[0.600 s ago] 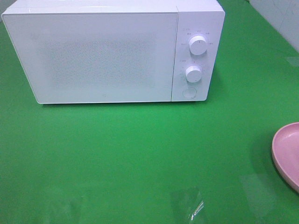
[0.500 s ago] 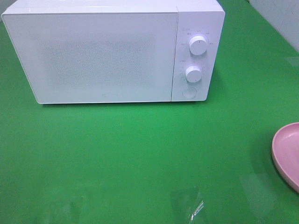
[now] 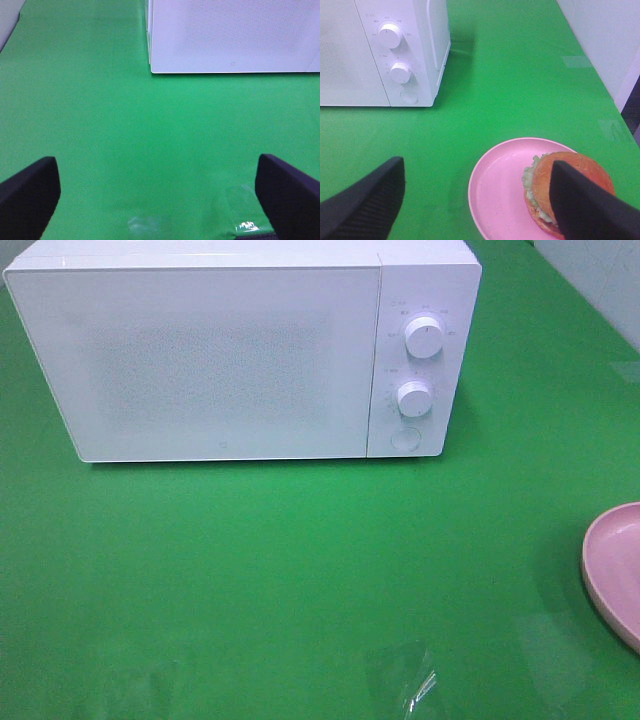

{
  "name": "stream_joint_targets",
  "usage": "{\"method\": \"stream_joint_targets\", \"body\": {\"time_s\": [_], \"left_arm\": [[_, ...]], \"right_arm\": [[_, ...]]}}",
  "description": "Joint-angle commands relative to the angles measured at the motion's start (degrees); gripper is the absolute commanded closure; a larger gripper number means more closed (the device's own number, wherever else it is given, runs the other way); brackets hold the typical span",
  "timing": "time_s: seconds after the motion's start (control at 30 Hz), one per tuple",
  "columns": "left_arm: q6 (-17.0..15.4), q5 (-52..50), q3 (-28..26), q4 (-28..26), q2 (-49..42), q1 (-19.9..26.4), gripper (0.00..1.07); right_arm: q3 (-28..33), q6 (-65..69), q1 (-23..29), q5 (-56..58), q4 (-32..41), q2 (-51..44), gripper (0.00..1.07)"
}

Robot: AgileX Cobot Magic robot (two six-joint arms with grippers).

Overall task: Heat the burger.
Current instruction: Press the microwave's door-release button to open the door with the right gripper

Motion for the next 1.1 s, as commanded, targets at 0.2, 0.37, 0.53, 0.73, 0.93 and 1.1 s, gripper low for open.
{"method": "stream_joint_targets", "body": {"time_s": [0.2,0.37,0.53,0.73,0.93,1.1], "left_arm": [[-0.1,-0.8,0.1,-0.5,-1.2,-0.1,0.09],[-0.1,-0.8,0.1,-0.5,-1.2,-0.1,0.09],[-0.1,-0.8,0.1,-0.5,-1.2,-0.1,0.09],[-0.1,-0.8,0.1,-0.5,-1.2,-0.1,0.09],[-0.1,-0.8,0.1,-0.5,-1.2,-0.1,0.09],[-0.1,-0.8,0.1,-0.5,-1.2,-0.1,0.09]], "right_arm": [[-0.5,0.2,-0.1,-11.2,-0.3,9.6,0.32],[-0.5,0.2,-0.1,-17.2,-0.5,16.0,0.32],[-0.5,0.2,-0.1,-20.5,-0.5,19.3,0.32],[-0.5,0.2,-0.1,-29.6,-0.5,28.4,0.32],[-0.5,0.2,-0.1,-34.6,-0.5,34.0,0.32],[-0.5,0.2,-0.1,-40.0,-0.4,40.4,0.32]]}}
